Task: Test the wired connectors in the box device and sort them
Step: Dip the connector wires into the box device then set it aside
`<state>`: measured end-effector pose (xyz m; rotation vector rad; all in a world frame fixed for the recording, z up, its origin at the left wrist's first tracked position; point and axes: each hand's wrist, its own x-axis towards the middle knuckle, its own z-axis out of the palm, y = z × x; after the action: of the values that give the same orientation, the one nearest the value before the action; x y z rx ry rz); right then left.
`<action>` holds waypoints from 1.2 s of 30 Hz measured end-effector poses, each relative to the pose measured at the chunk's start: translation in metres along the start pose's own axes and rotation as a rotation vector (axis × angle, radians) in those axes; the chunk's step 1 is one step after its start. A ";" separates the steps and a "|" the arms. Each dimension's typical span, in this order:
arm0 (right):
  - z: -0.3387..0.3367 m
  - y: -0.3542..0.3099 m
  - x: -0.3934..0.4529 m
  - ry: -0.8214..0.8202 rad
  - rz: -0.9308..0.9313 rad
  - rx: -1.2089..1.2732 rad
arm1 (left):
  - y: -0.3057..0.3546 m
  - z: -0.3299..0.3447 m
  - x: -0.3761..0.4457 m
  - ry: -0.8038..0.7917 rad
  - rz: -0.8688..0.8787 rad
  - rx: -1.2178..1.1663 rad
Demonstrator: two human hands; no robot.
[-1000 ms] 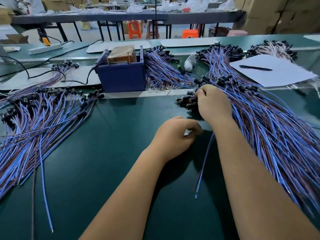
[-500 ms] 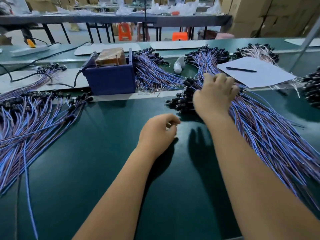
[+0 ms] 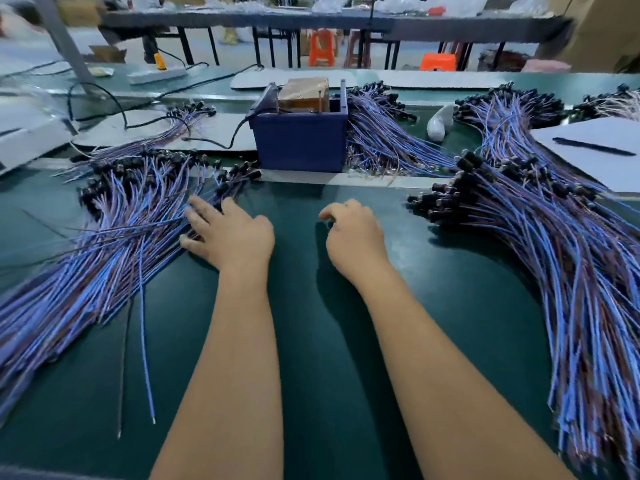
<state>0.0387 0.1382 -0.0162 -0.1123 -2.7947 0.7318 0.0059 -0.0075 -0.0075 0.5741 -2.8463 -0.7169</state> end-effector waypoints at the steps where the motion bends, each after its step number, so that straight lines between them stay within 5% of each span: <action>1: 0.000 0.002 0.001 0.005 0.012 0.048 | 0.000 0.002 0.001 -0.009 -0.003 0.023; 10: -0.002 0.005 -0.002 0.021 0.006 0.235 | -0.004 0.006 0.007 0.149 0.142 -0.130; 14: -0.004 0.007 -0.006 0.064 0.039 0.364 | -0.001 0.007 -0.001 0.373 0.230 -0.272; 18: -0.007 0.004 -0.006 0.084 0.101 0.586 | 0.024 0.007 -0.021 0.369 0.509 -0.708; 26: -0.027 0.007 -0.003 -0.123 0.244 1.529 | 0.062 0.017 -0.070 -0.408 0.502 -1.395; 31: -0.032 0.015 0.001 0.061 0.354 1.469 | 0.049 0.016 -0.049 -0.913 0.391 -1.103; 36: -0.034 0.023 0.000 0.143 0.358 1.420 | 0.038 0.009 -0.042 -1.345 0.529 -0.911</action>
<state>0.0474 0.1743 0.0018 -0.3487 -1.5429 2.3859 0.0300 0.0441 0.0009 -1.1368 -2.6170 -2.6932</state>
